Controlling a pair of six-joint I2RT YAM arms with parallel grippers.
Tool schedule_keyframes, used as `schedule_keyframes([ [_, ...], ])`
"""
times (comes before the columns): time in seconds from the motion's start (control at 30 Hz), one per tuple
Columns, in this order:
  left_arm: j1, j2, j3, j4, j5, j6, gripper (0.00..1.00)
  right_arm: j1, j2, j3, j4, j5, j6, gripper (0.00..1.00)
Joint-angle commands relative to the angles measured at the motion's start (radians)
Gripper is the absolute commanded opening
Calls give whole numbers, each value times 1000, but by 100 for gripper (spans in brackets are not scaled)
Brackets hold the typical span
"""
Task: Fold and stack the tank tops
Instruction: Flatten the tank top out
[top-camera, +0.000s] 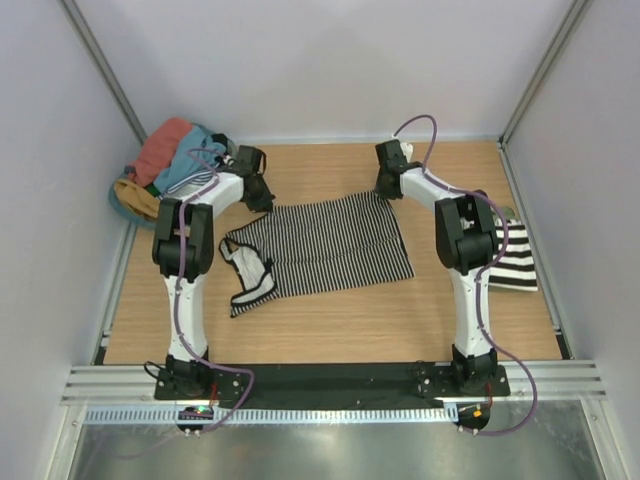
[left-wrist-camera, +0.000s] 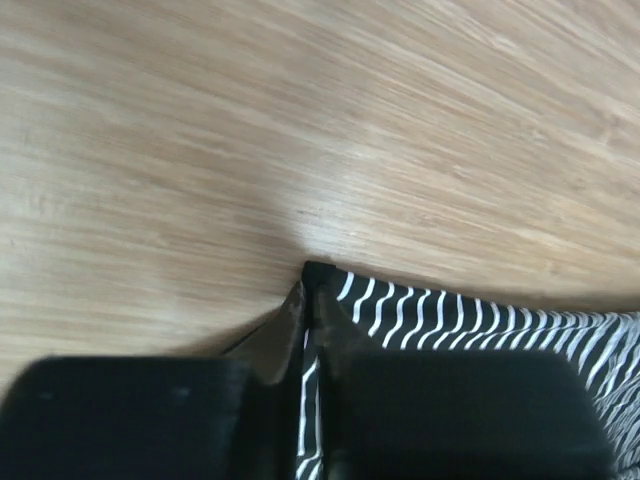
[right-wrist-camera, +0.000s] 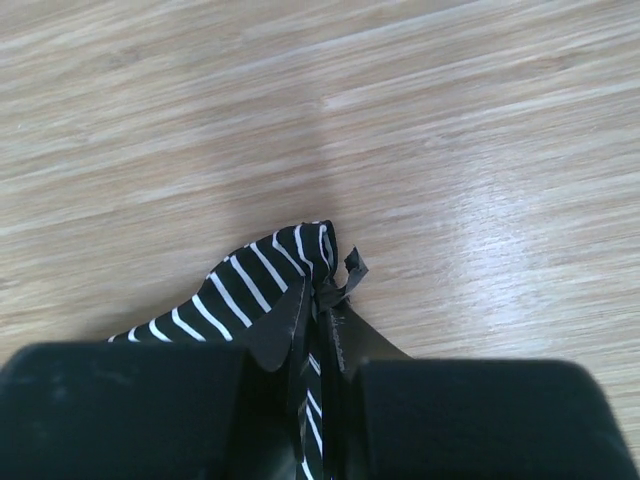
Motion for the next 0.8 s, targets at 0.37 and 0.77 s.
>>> schedule_keyframes([
  [0.37, 0, 283, 444, -12, 66, 18, 12, -125, 20, 108, -25, 62, 25, 12],
  [0.77, -1, -166, 104, 27, -93, 109, 81, -120, -223, -89, -2, -50, 62, 74],
])
